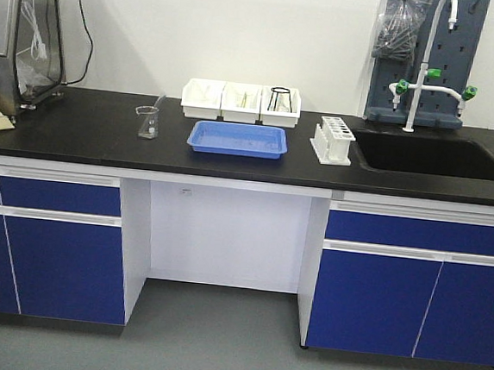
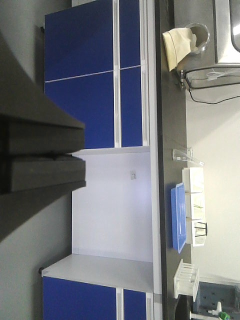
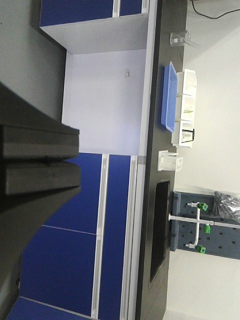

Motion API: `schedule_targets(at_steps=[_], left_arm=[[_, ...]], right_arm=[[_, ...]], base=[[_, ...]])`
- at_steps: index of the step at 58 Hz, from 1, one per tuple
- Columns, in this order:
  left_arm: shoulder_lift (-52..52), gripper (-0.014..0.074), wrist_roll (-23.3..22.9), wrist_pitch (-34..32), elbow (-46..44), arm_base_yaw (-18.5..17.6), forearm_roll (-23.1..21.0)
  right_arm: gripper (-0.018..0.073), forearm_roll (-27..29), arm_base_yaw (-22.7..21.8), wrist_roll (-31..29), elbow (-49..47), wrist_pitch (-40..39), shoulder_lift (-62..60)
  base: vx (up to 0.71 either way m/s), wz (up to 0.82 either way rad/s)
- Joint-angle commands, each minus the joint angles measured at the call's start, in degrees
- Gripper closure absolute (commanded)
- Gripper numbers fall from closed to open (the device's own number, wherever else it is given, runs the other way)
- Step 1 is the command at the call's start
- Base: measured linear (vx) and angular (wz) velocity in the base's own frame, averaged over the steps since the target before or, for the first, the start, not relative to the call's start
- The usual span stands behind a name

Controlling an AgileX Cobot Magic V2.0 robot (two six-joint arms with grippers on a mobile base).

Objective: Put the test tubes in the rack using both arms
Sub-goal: 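Drive the base up to the bench facing the white bins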

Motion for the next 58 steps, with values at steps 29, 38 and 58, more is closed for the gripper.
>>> schedule_targets(at_steps=[29, 38, 58], left_arm=[[-0.6, 0.0601, -0.2, -4.8, -1.5, 0.0, -0.3], [-0.6, 0.0601, -0.2, -4.8, -1.5, 0.0, -0.3], [-0.6, 0.0601, -0.2, -4.8, -1.5, 0.0, -0.3]], right_arm=[[0.0548, -0.7, -0.2, 0.0, 0.7, -4.8, -0.5], [0.0548, -0.7, -0.2, 0.0, 0.7, -4.9, -0.5], [0.0548, -0.7, -0.2, 0.0, 0.7, -4.9, -0.5]], base=[[0.00, 0.00], [0.00, -0.01], [0.01, -0.01]])
